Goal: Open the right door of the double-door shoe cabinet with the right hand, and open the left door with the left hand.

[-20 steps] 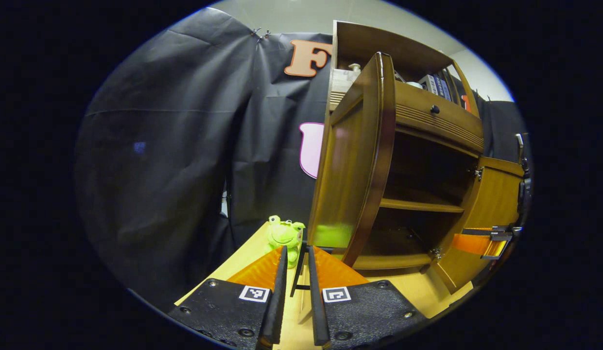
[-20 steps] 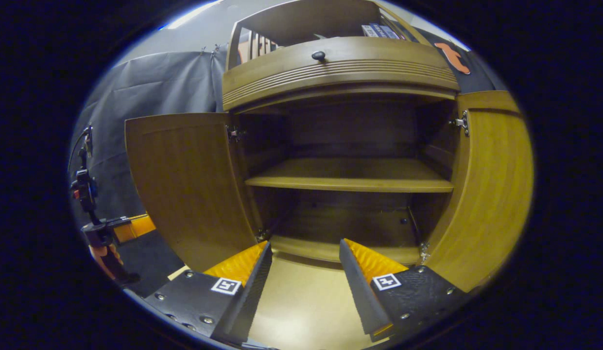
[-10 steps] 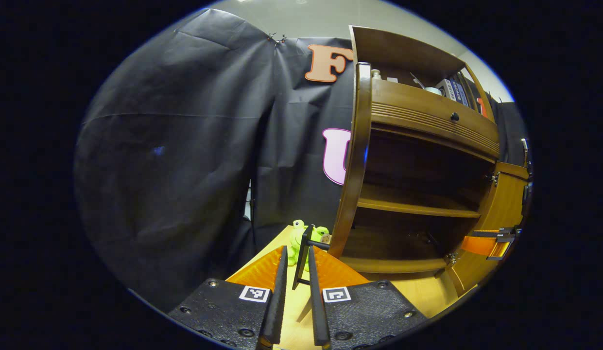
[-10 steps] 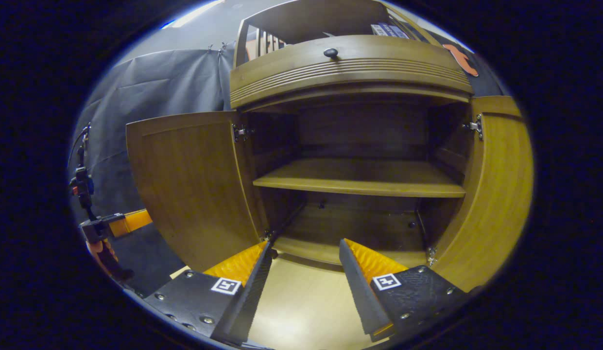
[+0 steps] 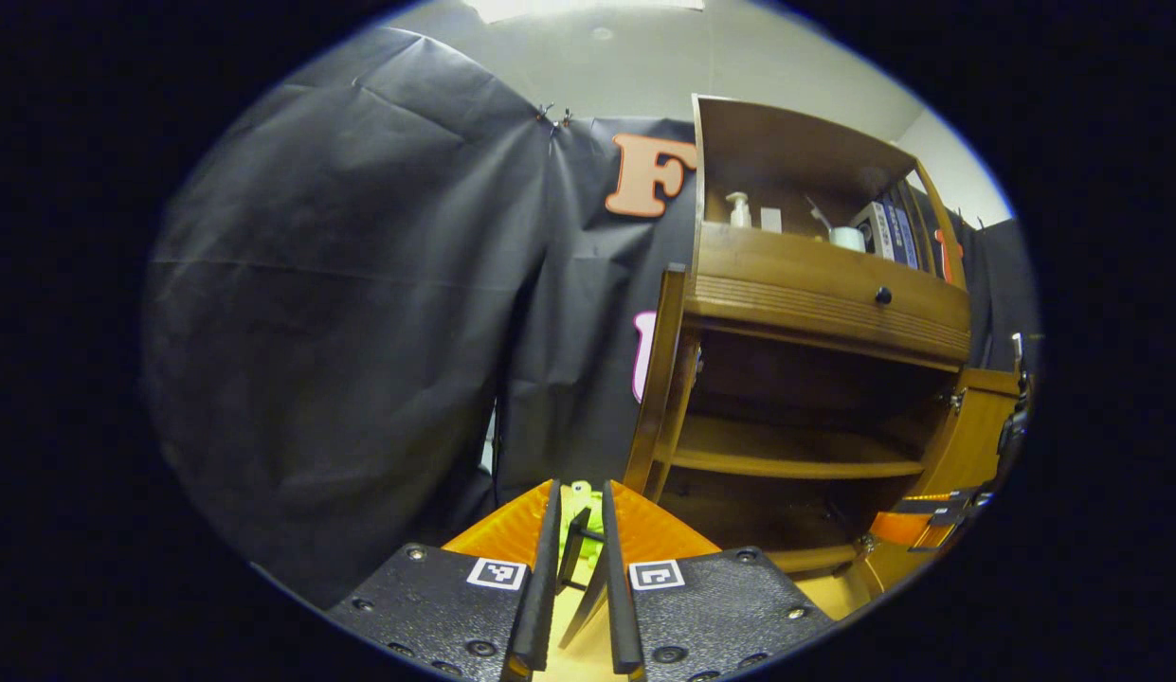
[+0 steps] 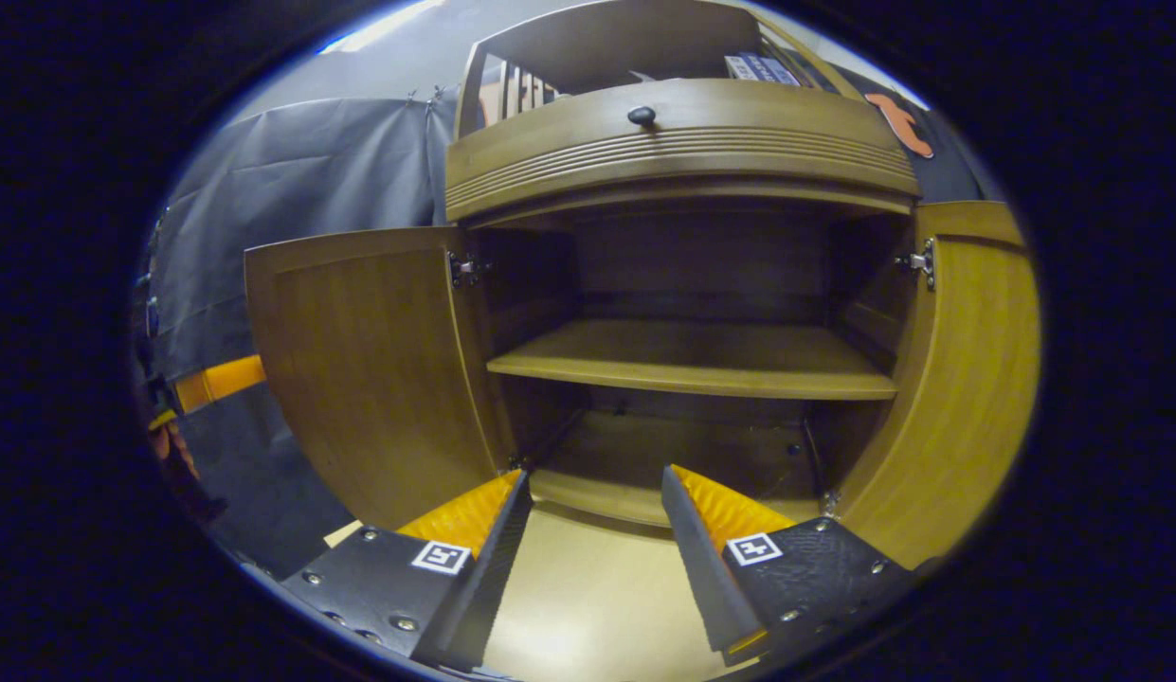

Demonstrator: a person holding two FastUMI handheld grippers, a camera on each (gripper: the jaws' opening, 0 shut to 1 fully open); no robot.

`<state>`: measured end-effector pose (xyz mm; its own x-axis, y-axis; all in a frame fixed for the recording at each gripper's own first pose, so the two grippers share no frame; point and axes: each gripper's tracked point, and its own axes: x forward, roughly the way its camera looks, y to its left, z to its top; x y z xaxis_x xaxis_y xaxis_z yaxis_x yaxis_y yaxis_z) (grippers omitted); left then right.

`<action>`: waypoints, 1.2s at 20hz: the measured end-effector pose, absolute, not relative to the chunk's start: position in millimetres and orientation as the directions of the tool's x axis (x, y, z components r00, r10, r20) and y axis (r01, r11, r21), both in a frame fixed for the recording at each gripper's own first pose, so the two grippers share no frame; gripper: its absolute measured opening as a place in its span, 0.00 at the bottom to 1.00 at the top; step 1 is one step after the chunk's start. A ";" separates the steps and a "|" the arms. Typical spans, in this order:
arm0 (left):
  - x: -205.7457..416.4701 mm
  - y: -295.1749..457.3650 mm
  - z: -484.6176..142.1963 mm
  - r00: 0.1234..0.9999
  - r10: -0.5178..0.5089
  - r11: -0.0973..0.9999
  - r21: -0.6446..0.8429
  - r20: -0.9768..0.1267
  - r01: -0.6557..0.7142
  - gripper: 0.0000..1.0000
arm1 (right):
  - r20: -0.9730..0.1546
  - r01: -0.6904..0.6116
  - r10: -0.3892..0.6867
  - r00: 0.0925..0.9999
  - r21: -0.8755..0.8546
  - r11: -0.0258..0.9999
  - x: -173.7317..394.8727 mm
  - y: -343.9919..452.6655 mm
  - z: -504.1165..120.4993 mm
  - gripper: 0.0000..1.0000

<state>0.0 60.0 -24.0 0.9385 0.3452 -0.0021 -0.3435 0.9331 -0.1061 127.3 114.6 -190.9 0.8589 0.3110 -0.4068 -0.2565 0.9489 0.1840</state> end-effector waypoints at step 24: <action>67.4 -121.7 54.3 0.986 -0.071 0.997 0.008 0.152 0.071 0.26 | -0.259 -0.003 0.037 0.965 0.127 0.992 114.5 28.0 -112.0 0.83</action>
<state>67.4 -121.7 54.3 0.9858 -0.0710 0.1522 0.0706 0.9975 0.0076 114.5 28.0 -112.0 0.9652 0.0366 -0.2589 -0.0035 0.9919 0.1272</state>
